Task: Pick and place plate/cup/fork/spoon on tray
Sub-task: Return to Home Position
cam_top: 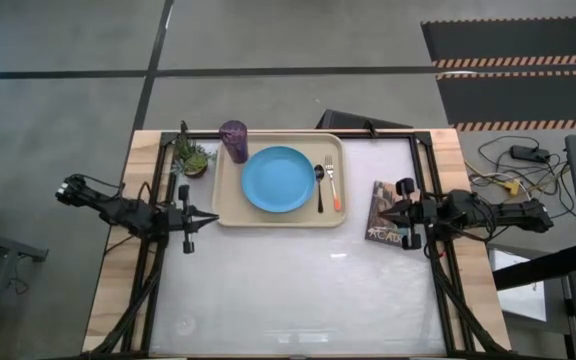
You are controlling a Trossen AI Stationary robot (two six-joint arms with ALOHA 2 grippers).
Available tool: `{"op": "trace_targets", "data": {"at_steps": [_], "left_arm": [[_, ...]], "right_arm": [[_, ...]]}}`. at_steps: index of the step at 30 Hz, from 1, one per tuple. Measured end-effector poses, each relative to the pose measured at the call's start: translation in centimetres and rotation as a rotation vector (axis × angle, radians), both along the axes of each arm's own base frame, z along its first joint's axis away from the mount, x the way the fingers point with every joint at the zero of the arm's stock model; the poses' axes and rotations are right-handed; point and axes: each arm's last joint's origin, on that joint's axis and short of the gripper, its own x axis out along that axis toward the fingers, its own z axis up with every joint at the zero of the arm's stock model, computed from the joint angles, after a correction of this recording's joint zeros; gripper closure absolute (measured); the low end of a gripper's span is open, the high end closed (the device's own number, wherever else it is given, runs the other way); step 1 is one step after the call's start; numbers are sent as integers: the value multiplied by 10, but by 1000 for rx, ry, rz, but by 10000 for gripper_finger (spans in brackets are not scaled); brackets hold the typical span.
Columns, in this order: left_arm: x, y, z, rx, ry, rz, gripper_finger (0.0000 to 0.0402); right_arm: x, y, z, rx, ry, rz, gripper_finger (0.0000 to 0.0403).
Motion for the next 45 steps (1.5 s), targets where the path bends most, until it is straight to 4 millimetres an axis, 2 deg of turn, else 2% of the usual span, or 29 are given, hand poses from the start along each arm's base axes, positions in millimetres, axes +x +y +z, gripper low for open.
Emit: {"op": "trace_targets", "data": {"at_steps": [45], "left_arm": [[6,-2,-8,23,56,-1,400]], "right_arm": [[0,0,0,40,7,7,394]]}}
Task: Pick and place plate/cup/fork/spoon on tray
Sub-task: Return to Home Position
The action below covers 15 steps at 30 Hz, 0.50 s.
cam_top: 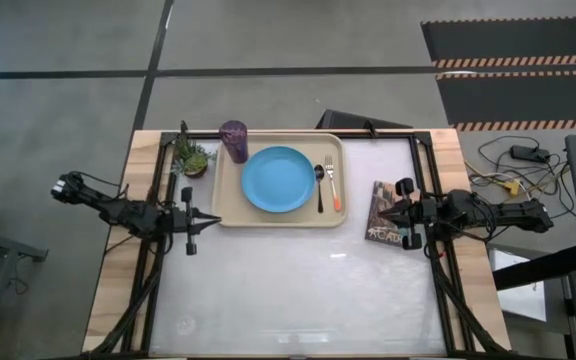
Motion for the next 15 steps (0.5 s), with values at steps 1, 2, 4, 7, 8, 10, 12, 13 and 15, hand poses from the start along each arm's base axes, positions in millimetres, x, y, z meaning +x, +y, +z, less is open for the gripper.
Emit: {"op": "trace_targets", "data": {"at_steps": [1,2,4,7,8,10,12,13,15], "left_arm": [[0,0,0,1,2,0,400],[0,0,0,1,3,0,400],[0,0,-1,3,8,0,400],[1,0,-1,5,13,0,400],[1,0,-1,6,15,0,400],[1,0,-2,7,17,0,400],[1,0,-2,8,20,0,400],[1,-1,-2,9,23,0,400],[1,-1,-2,10,25,0,400]], "right_arm": [[0,0,0,0,0,0,394],[0,0,0,0,0,0,394],[0,0,0,0,0,0,394],[0,0,0,0,0,0,394],[0,0,0,0,0,0,394],[0,0,0,0,0,0,394],[0,0,0,-1,0,-1,394],[0,0,0,-1,0,0,394],[0,0,0,-1,0,0,394]]}}
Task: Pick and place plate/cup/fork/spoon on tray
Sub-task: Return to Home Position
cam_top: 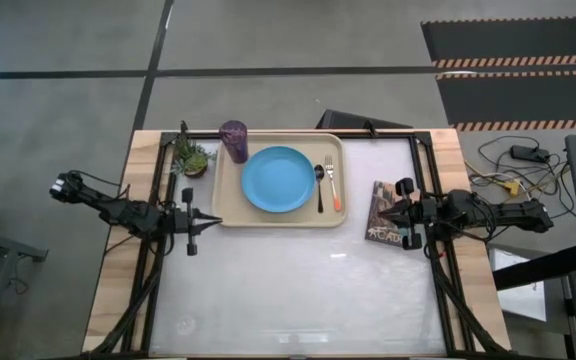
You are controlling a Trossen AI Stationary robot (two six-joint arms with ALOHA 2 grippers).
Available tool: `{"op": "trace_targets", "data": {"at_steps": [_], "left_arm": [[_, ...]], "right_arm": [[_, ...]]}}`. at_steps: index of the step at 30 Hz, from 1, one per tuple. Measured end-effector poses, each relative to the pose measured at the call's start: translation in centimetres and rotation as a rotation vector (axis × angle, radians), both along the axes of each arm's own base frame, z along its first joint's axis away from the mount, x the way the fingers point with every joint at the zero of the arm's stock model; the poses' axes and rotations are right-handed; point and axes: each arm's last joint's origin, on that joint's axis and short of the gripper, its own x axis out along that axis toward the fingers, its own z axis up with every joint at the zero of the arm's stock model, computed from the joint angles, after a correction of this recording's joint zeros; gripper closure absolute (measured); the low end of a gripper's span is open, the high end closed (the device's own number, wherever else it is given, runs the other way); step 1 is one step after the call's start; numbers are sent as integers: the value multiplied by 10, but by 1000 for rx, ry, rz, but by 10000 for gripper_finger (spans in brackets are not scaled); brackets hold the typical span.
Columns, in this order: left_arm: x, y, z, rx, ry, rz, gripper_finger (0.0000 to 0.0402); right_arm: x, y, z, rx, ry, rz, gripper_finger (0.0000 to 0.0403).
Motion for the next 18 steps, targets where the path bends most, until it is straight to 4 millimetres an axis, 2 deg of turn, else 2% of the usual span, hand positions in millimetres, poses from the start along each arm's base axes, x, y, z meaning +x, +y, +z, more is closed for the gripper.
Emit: {"op": "trace_targets", "data": {"at_steps": [18], "left_arm": [[1,-1,-2,10,24,0,400]], "right_arm": [[0,0,0,0,0,-1,394]]}}
